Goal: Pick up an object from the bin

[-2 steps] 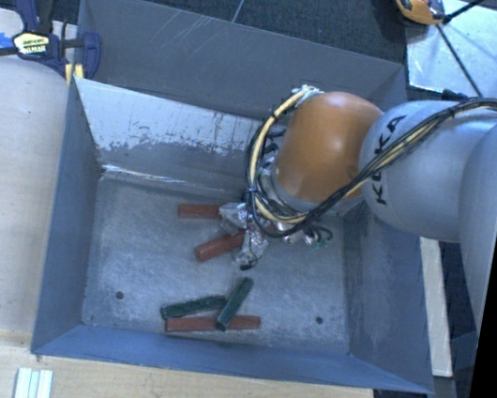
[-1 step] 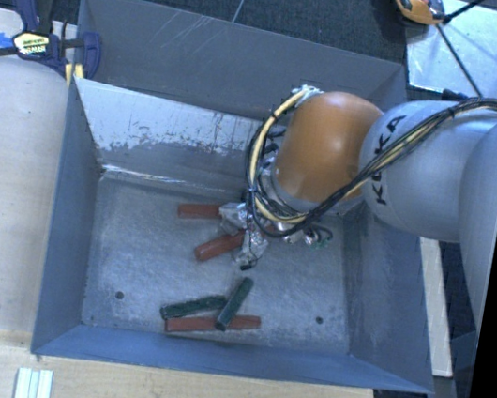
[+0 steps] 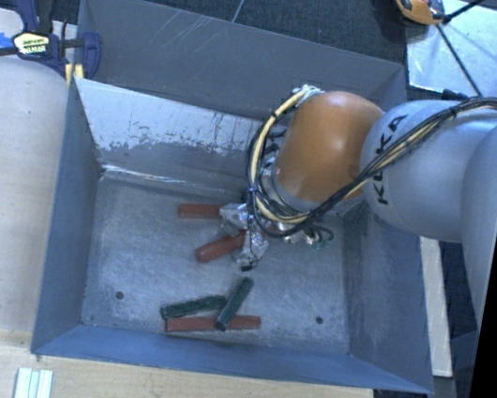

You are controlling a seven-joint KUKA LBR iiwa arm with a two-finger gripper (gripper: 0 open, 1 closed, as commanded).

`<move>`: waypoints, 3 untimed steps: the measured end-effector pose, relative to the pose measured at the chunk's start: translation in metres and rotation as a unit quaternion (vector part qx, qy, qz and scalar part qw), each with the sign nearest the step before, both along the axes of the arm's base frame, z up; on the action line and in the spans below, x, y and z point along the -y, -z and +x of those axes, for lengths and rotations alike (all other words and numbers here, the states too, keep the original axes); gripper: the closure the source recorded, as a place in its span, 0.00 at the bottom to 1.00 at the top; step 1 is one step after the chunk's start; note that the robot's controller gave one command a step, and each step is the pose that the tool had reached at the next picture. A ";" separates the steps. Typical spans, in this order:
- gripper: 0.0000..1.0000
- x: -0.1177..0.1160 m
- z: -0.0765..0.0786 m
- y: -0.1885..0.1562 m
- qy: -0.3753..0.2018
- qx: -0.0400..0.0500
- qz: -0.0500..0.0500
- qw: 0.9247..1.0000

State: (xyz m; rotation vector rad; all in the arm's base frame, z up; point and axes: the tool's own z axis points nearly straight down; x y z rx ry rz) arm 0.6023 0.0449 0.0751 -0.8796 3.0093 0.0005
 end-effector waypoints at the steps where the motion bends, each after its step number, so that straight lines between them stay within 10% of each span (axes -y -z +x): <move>1: 1.00 0.000 -0.002 -0.015 0.000 -0.004 -0.001 1.000; 3: 1.00 0.000 0.000 -0.040 0.001 -0.001 -0.001 1.000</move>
Offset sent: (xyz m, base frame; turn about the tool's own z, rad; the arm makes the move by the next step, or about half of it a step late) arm 0.0001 0.0000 0.0318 0.0000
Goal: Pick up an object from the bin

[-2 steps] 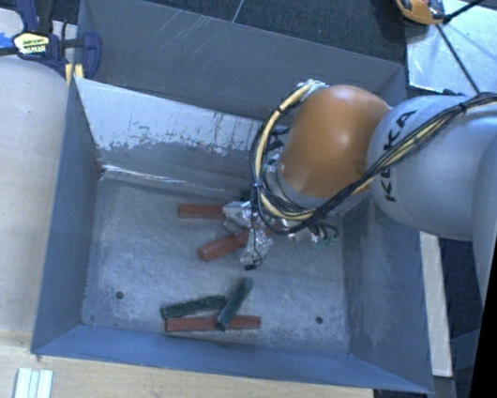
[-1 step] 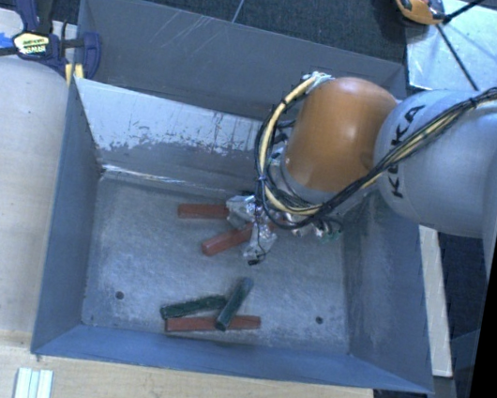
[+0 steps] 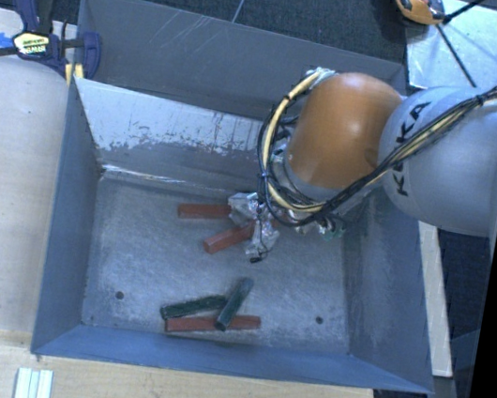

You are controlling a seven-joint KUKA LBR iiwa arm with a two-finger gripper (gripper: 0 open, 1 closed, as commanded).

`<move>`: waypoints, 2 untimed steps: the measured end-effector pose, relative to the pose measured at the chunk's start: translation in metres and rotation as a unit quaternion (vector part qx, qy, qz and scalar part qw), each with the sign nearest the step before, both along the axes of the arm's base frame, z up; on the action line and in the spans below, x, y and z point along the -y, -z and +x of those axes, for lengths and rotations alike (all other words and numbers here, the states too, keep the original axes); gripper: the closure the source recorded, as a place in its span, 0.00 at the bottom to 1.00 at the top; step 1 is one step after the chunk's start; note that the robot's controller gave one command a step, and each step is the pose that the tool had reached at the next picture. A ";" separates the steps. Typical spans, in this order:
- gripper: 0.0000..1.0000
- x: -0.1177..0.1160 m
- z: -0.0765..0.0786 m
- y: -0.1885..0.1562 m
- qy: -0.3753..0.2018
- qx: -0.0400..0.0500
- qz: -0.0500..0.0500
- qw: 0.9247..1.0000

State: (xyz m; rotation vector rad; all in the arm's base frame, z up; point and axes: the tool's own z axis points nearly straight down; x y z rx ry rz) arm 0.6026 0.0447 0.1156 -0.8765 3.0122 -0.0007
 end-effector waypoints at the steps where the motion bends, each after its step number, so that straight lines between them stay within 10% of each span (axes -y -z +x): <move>1: 1.00 0.000 0.000 -0.011 0.001 0.000 0.000 1.000; 2: 1.00 0.000 0.001 -0.016 0.001 0.002 0.000 1.000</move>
Offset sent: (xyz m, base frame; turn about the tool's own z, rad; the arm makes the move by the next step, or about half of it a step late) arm 0.0001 -0.0001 0.0223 0.0000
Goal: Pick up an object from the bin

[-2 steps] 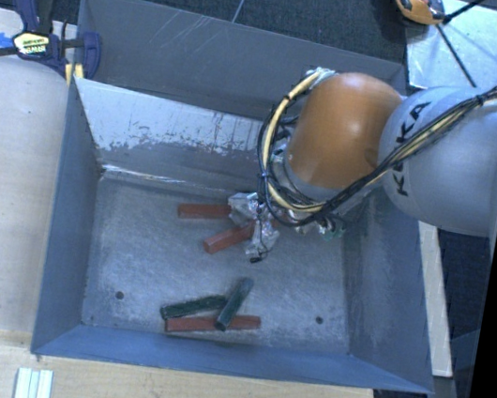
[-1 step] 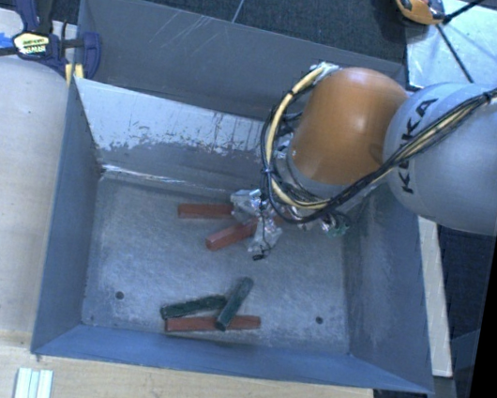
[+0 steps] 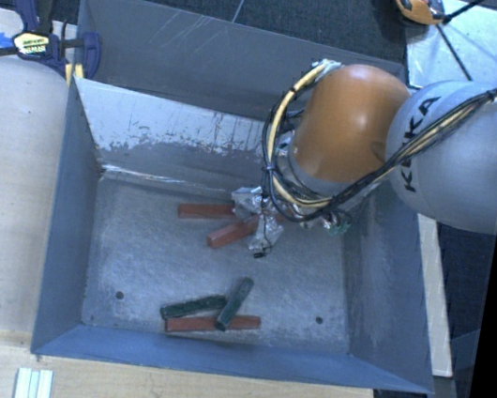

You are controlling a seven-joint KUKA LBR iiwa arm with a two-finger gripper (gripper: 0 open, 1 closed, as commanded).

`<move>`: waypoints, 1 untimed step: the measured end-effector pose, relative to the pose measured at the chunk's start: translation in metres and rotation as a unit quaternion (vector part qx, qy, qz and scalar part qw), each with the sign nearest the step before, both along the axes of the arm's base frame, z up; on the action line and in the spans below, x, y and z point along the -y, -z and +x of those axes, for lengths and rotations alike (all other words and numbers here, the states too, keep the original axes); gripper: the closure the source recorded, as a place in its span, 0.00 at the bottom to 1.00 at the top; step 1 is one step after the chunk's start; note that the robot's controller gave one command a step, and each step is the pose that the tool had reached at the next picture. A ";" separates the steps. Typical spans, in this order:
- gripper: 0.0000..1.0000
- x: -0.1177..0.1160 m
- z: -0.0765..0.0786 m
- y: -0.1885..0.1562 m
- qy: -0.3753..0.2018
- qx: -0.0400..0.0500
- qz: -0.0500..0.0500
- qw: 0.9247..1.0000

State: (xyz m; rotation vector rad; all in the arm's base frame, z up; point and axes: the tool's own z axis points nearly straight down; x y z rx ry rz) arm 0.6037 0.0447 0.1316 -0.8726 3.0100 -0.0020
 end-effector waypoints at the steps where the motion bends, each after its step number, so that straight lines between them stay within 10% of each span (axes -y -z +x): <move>1: 1.00 0.000 0.000 -0.003 0.000 -0.001 0.000 1.000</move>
Offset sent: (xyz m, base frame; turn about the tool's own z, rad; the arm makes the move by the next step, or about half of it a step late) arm 0.0000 0.0001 0.0442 0.0000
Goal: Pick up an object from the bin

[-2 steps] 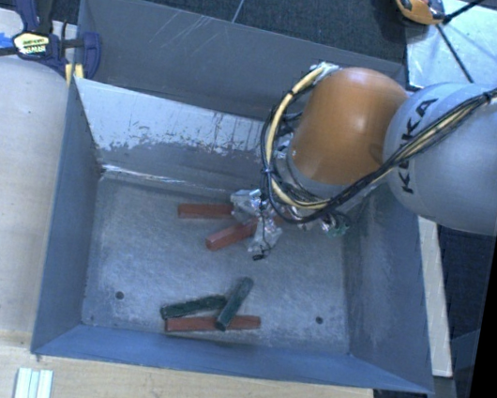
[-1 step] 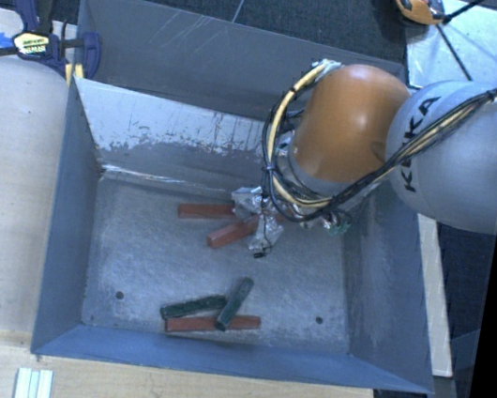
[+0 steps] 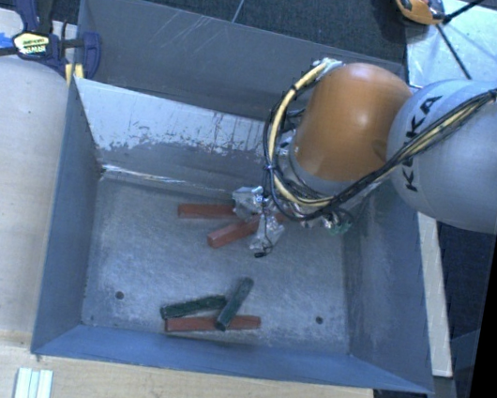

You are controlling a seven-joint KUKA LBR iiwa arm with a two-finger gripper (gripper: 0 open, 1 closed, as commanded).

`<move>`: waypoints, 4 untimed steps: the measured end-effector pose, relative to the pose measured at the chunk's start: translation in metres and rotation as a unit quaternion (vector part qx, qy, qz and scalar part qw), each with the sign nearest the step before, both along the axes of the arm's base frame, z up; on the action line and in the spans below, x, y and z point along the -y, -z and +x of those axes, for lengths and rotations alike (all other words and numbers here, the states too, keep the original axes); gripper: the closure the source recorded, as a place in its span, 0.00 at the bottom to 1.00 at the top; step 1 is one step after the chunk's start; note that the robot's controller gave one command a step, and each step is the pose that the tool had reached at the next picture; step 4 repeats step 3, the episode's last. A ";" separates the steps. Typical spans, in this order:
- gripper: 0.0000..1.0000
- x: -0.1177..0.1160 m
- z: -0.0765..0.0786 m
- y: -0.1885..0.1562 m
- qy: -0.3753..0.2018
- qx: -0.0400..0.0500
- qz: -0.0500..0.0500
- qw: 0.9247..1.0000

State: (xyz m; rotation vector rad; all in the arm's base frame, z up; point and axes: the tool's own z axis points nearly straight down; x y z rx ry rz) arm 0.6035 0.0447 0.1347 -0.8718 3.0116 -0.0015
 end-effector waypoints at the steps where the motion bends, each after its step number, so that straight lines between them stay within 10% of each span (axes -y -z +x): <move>1: 1.00 0.000 -0.001 -0.007 0.000 -0.003 0.000 1.000; 4: 1.00 0.000 0.000 -0.036 0.001 -0.002 0.000 1.000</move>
Offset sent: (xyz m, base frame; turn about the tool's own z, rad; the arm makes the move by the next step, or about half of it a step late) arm 0.0000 0.0001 0.0548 0.0000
